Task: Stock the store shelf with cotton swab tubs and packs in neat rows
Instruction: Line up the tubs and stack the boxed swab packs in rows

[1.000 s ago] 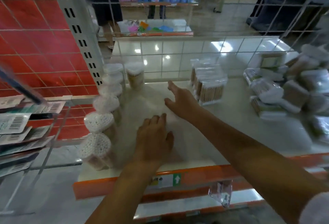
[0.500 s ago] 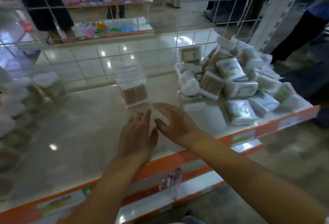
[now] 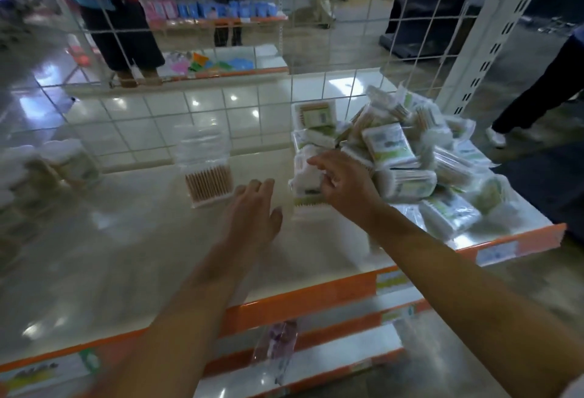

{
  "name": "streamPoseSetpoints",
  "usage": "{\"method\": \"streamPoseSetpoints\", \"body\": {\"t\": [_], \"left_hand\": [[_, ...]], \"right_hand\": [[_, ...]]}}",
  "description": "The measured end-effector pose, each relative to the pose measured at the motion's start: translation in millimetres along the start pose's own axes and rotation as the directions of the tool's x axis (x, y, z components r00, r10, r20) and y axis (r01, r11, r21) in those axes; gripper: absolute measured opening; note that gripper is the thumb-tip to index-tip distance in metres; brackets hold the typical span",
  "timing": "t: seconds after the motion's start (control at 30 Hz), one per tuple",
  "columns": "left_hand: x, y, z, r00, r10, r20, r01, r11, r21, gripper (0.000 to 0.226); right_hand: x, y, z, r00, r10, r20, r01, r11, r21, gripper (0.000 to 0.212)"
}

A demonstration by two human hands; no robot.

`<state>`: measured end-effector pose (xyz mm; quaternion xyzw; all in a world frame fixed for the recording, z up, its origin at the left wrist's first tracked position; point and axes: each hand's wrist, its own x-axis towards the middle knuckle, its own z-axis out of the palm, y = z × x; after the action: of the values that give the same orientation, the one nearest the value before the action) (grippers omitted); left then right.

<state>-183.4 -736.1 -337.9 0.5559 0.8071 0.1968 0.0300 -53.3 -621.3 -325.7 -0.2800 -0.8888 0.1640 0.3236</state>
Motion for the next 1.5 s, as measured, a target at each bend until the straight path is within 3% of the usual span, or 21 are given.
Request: {"method": "streamPoseSetpoints", "body": {"t": [0.17, 0.37, 0.67, 0.9, 1.07, 1.23, 1.5], "left_hand": [[11, 0, 6, 0.998, -0.003, 0.059, -0.001, 0.997, 0.071, 0.052], [14, -4, 11, 0.996, -0.015, 0.091, 0.004, 0.992, 0.128, 0.053], [15, -10, 12, 0.992, 0.027, 0.121, -0.041, 0.993, 0.113, 0.055], [6, -16, 5, 0.990, 0.040, 0.136, -0.032, 0.998, -0.057, 0.055], [1, -20, -1, 0.993, 0.034, 0.113, -0.014, 0.985, -0.174, 0.057], [-7, -21, -8, 0.996, 0.069, 0.049, -0.060, 0.986, -0.154, 0.056], [-22, -31, -26, 0.990, 0.132, -0.050, -0.137, 0.984, -0.113, 0.054]], "right_hand": [[14, 18, 1, 0.999, -0.022, 0.033, 0.024, 0.998, -0.052, 0.043], [21, 29, 8, 0.942, -0.060, 0.331, 0.115, 0.982, -0.148, 0.063], [26, 35, 14, 0.962, -0.071, 0.264, 0.103, 0.988, -0.111, 0.061], [23, 14, 3, 0.982, 0.151, 0.112, -0.167, 0.974, 0.154, 0.060], [11, -6, -4, 0.958, 0.261, 0.123, -0.288, 0.840, 0.461, 0.053], [1, -20, -5, 0.954, 0.237, 0.185, -0.300, 0.772, 0.561, 0.044], [-4, -44, -7, 0.965, 0.163, 0.205, -0.254, 0.769, 0.587, 0.042]]}}
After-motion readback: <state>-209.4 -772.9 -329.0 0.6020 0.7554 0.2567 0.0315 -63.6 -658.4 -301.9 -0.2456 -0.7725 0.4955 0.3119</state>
